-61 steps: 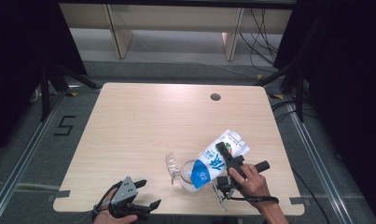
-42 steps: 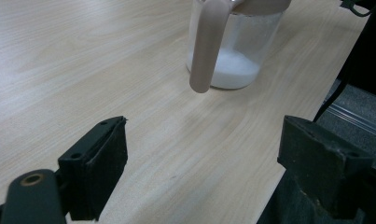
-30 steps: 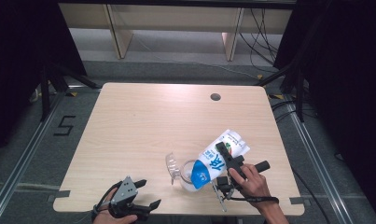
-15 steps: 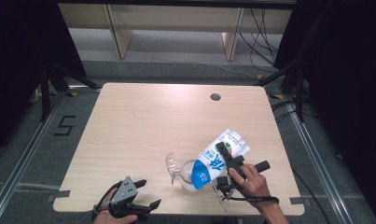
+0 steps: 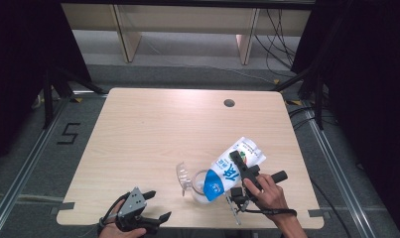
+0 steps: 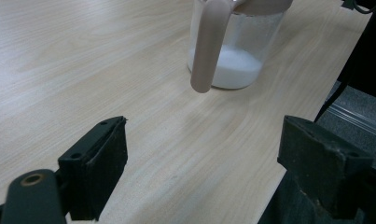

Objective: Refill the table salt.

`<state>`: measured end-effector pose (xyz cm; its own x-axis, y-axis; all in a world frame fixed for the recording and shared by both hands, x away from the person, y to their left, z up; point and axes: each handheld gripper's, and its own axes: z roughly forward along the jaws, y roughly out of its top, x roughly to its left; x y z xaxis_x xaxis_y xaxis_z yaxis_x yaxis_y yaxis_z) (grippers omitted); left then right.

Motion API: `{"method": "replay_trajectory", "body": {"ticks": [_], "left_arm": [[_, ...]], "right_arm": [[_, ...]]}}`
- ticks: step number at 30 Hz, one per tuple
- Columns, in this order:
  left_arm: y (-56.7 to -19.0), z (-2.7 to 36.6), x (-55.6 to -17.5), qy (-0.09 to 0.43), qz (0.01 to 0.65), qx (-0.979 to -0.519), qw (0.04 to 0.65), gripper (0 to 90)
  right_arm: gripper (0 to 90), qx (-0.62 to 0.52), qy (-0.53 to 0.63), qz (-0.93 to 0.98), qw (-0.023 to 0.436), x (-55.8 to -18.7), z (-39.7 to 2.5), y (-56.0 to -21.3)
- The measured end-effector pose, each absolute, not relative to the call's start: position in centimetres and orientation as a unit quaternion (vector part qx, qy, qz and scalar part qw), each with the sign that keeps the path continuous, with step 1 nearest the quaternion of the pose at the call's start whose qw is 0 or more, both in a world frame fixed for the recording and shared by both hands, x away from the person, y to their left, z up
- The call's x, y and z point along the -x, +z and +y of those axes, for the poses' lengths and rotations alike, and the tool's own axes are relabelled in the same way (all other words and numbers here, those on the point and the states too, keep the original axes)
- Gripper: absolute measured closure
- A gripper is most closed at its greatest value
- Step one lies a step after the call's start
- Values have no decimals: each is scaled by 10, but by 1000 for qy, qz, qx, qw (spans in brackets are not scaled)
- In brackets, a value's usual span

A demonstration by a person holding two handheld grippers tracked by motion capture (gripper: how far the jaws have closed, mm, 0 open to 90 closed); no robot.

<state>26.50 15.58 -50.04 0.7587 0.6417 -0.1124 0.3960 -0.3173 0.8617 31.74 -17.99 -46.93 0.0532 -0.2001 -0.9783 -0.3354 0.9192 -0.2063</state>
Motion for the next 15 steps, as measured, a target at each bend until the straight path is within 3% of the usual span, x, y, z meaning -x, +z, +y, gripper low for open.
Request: {"method": "replay_trajectory", "body": {"ticks": [15], "left_arm": [[-500, 156, -265, 127, 323, -801, 487, 151]], "right_arm": [[654, 209, 31, 678, 704, -316, -178, -466]]}}
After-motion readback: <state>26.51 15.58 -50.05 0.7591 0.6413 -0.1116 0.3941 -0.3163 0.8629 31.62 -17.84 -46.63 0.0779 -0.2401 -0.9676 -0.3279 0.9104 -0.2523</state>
